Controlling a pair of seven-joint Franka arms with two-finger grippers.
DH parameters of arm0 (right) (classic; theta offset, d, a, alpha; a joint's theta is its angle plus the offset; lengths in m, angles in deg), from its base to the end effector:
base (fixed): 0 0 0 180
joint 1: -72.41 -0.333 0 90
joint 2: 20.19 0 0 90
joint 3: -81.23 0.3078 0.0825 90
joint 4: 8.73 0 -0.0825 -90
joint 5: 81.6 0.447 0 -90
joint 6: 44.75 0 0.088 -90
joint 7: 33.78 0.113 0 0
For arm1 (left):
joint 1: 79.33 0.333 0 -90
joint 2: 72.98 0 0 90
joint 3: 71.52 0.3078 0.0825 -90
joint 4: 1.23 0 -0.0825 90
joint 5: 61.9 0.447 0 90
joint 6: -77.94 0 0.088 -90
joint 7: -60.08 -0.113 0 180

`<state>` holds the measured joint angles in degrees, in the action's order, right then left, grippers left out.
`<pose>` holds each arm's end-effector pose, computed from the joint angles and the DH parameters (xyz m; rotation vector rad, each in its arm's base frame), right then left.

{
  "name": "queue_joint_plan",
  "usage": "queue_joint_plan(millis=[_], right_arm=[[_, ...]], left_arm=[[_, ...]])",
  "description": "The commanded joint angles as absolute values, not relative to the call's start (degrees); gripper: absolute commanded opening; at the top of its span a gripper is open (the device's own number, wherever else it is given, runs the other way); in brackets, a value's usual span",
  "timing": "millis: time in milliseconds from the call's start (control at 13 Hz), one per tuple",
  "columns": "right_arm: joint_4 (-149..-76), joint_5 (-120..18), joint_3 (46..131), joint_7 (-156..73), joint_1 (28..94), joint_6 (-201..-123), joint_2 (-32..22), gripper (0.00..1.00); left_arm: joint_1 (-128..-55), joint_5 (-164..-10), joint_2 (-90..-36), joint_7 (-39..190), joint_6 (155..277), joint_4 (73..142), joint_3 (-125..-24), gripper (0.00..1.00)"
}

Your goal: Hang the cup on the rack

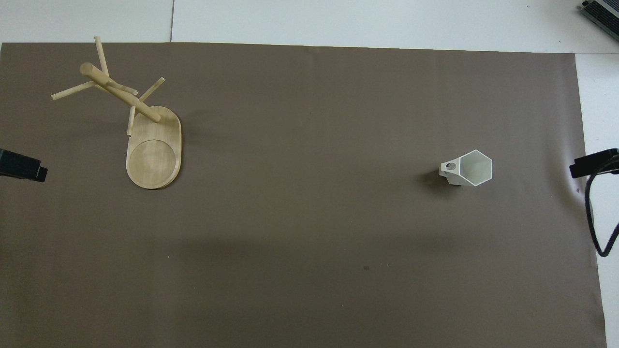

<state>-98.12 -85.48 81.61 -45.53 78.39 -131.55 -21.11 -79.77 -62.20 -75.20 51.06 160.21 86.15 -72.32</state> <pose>0.6032 -0.0671 0.6212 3.0742 0.1608 -0.0601 0.5910 -0.0136 0.6464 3.1199 -0.2810 -0.0783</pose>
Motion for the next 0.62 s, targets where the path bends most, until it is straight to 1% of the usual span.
queue_joint_plan(millis=[0,540], right_arm=[[-99.0,-84.4,82.5,-46.1,79.7,-132.6,-21.8,1.00],[-99.0,-82.1,82.5,-43.7,79.7,-132.8,-21.8,1.00]], left_arm=[[-80.1,-62.0,-76.7,51.4,160.7,87.9,-72.0,1.00],[-80.1,-62.0,-76.7,51.4,160.8,88.0,-72.0,1.00]])
